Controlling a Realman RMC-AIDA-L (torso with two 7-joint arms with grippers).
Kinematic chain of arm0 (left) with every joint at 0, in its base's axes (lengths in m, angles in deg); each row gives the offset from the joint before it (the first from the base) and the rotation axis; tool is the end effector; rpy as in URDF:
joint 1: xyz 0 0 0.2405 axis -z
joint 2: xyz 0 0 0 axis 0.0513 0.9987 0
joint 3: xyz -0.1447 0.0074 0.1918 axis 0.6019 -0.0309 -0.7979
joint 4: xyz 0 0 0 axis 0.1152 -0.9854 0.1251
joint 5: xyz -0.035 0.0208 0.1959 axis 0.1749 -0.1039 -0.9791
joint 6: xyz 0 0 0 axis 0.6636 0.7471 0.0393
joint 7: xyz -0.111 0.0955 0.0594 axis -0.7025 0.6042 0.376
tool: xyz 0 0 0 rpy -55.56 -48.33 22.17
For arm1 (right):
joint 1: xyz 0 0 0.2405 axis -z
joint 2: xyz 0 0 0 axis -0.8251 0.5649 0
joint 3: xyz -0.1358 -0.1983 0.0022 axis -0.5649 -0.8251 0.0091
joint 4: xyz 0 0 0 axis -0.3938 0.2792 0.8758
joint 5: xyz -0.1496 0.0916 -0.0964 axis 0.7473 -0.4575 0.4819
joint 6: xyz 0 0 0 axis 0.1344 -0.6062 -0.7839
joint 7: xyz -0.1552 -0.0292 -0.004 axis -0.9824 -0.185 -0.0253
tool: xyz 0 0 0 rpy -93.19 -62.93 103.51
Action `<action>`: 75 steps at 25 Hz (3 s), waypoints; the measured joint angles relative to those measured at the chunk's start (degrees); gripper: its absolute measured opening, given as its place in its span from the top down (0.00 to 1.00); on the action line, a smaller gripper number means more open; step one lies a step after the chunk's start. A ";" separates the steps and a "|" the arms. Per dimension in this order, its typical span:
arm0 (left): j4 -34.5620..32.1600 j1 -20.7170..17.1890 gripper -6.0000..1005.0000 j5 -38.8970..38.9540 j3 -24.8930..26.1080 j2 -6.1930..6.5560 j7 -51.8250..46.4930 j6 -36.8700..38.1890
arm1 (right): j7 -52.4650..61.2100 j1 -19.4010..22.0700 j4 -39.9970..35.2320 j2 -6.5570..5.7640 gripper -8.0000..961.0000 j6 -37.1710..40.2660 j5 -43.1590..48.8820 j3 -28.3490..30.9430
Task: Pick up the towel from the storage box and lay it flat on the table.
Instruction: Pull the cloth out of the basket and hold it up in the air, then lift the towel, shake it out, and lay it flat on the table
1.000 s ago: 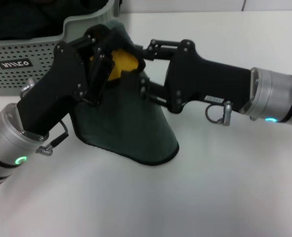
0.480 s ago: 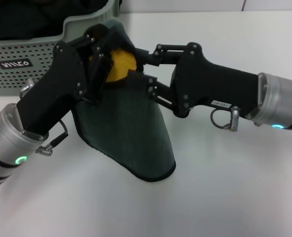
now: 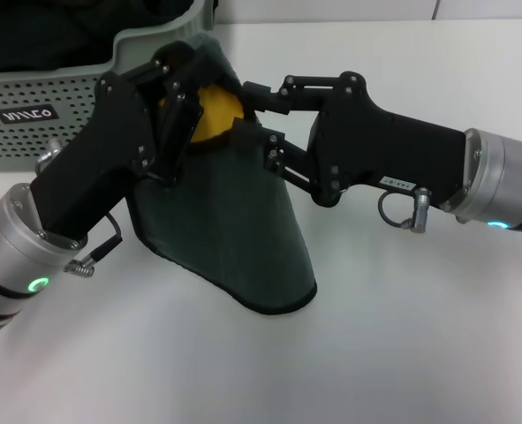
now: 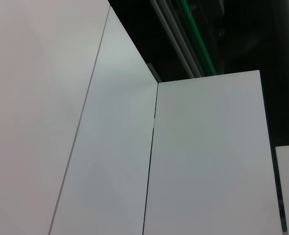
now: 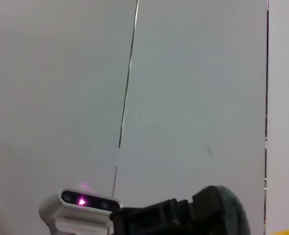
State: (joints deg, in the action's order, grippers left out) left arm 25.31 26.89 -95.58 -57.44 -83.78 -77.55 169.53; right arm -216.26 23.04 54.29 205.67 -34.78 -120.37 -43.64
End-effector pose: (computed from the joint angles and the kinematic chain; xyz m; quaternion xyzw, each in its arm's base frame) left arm -0.1847 0.2613 -0.0050 -0.7498 -0.0789 -0.6193 0.2193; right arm 0.1061 0.3017 -0.0450 -0.8666 -0.0586 0.4827 0.1123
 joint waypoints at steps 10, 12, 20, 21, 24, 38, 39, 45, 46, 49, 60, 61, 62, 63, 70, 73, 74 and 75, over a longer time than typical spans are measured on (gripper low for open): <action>0.00 -0.04 0.91 0.07 0.19 0.00 -0.01 0.19 | 0.55 -0.64 -0.03 0.00 0.71 2.69 -0.07 -0.62; 0.03 0.00 0.91 0.16 0.20 0.00 -0.01 0.20 | 0.59 -0.68 -0.23 0.00 0.71 2.26 -0.06 -1.08; 0.27 0.00 0.91 0.88 0.26 0.00 0.01 0.12 | 0.73 -0.28 -0.41 0.00 0.73 0.65 -0.06 -1.29; 0.37 -0.02 0.91 0.89 0.26 0.00 0.03 0.08 | 0.73 -0.24 -0.42 0.00 0.75 0.44 -0.07 -1.27; 0.54 -0.03 0.91 0.93 0.26 0.00 0.08 0.03 | 0.74 -0.02 -0.46 0.00 0.78 -0.02 -0.25 -0.97; 0.62 0.13 0.90 0.97 0.00 0.00 0.06 0.17 | 3.17 -1.92 0.66 0.00 0.84 2.31 -2.08 -1.41; 0.62 0.13 0.90 0.97 -0.01 0.00 0.03 0.20 | 3.33 -2.05 0.66 0.00 0.84 2.44 -1.99 -1.50; 0.62 0.14 0.89 0.96 0.16 0.00 0.07 0.31 | 3.60 -2.46 0.71 0.00 0.86 2.75 -1.89 -2.76; 0.62 0.13 0.89 0.96 0.21 0.00 0.08 0.32 | 3.60 -2.47 0.71 0.00 0.87 2.76 -1.88 -2.90; 0.62 0.13 0.89 0.96 0.24 0.00 0.09 0.32 | 3.67 -2.48 0.71 0.00 0.89 2.78 -1.87 -2.98; 0.61 0.14 0.88 0.63 -0.03 0.00 -0.19 0.39 | 5.10 -3.52 0.71 -0.05 0.97 3.98 -1.88 -2.81; 0.62 0.14 0.88 0.55 -0.05 0.00 -0.20 0.40 | 5.14 -3.72 0.70 -0.10 0.98 3.90 -1.79 -2.88; 0.69 0.13 0.88 0.46 -0.07 0.00 -0.20 0.40 | 5.15 -3.77 0.65 -0.13 0.98 3.80 -1.75 -2.88; 0.97 0.10 0.88 0.44 -0.10 0.00 -0.21 0.39 | 5.19 -3.83 0.40 -0.19 0.98 3.16 -1.66 -2.81; 2.81 -2.85 0.88 1.61 0.38 0.00 0.08 -0.03 | 9.57 -2.16 -1.80 -0.83 0.98 -4.02 -1.51 3.70; 2.82 -4.13 0.87 2.15 0.40 0.00 0.08 -0.14 | 12.00 -0.11 -2.80 -0.95 0.98 -7.39 -0.79 9.61; 2.81 -4.54 0.87 2.25 0.41 0.00 0.09 -0.19 | 13.10 0.74 -3.51 -0.98 0.98 -8.12 -0.26 12.03; 2.81 -4.87 0.87 2.28 0.42 0.00 0.08 -0.25 | 13.83 1.20 -4.05 -1.02 0.98 -8.42 0.09 13.54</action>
State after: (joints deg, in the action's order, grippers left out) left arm 28.13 22.03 -93.31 -57.02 -83.78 -77.46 169.27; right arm -202.42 24.24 50.24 204.65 -43.20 -120.28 -30.10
